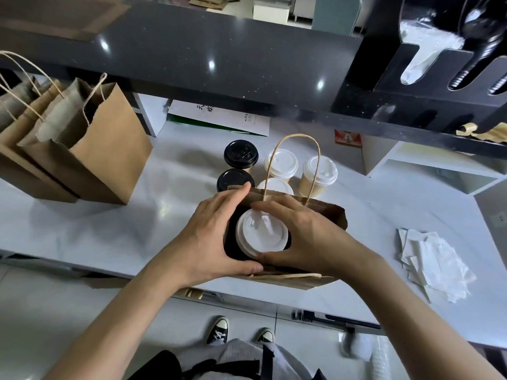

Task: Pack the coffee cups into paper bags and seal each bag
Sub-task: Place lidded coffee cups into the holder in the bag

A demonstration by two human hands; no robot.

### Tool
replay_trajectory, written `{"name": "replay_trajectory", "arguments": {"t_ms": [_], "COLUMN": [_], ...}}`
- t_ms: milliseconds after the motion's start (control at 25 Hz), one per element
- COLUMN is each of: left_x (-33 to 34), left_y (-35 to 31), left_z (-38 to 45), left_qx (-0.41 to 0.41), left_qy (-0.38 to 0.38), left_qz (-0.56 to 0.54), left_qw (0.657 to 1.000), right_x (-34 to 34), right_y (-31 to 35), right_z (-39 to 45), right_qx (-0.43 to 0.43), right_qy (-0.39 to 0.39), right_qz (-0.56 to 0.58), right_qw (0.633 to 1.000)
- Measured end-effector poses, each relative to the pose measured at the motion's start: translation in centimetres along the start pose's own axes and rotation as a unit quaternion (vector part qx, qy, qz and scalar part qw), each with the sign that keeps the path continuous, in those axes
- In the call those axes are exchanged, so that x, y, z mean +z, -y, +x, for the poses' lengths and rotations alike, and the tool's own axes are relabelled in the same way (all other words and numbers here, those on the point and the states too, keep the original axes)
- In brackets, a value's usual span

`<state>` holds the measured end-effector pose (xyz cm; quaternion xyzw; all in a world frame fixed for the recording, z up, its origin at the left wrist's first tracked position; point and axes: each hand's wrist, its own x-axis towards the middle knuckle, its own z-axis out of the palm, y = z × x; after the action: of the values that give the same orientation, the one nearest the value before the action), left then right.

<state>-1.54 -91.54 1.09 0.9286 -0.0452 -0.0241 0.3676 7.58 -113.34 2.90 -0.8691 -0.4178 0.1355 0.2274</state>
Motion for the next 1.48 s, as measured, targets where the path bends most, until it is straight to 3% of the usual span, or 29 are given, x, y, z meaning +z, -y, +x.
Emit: {"name": "replay_trajectory", "arguments": {"t_ms": [920,1240,1480], "left_x": [0.2,0.1,0.3], "left_y": [0.5,0.3,0.2], "left_z": [-0.1,0.0,0.1], "left_qx": [0.006,0.013,0.013], "left_qy": [-0.011,-0.013,-0.019], "left_qz": [-0.012,-0.012,-0.023], "left_qw": [1.0,1.0,0.999], "right_x": [3.5,3.3,-0.1], "right_y": [1.3,0.0,-0.5], "right_z": [4.5,3.3,0.9], "right_qx": [0.002,0.011,0.049], "right_qy": [0.15,0.13,0.043], "right_qz": [-0.159,-0.082,0.033], "right_qw": [0.976,0.988,0.997]}}
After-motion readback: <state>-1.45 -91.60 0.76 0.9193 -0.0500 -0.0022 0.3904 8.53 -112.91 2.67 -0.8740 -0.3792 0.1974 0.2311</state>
